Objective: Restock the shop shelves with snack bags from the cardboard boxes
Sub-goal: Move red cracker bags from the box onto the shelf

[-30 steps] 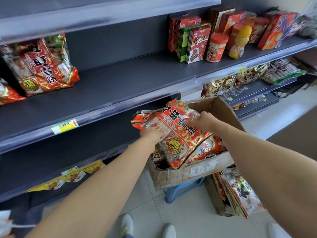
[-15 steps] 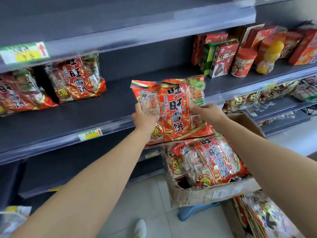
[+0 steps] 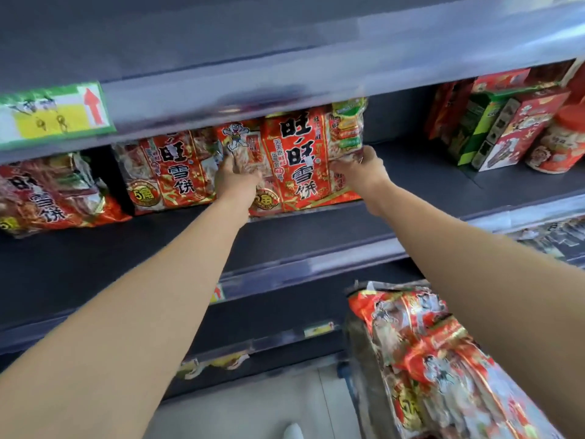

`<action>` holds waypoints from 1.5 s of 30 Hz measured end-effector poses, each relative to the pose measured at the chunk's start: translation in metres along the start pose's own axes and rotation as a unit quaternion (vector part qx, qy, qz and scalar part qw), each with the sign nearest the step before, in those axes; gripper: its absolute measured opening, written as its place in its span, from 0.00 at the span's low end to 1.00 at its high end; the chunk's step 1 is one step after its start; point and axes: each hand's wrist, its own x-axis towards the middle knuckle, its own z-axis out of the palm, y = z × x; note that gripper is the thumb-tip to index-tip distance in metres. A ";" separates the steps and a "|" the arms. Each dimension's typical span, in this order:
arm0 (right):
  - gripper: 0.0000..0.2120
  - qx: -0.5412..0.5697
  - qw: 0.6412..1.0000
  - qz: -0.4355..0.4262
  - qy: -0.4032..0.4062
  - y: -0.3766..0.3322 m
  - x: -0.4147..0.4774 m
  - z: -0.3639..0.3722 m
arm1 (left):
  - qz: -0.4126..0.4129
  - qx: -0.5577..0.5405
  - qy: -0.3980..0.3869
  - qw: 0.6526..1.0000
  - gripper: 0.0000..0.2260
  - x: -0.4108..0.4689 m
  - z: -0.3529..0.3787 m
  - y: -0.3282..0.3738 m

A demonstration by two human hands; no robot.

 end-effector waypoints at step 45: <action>0.18 -0.284 0.958 -0.017 0.035 0.096 -0.119 -0.137 | 0.028 0.246 -0.352 0.903 0.05 -0.188 0.112 -0.024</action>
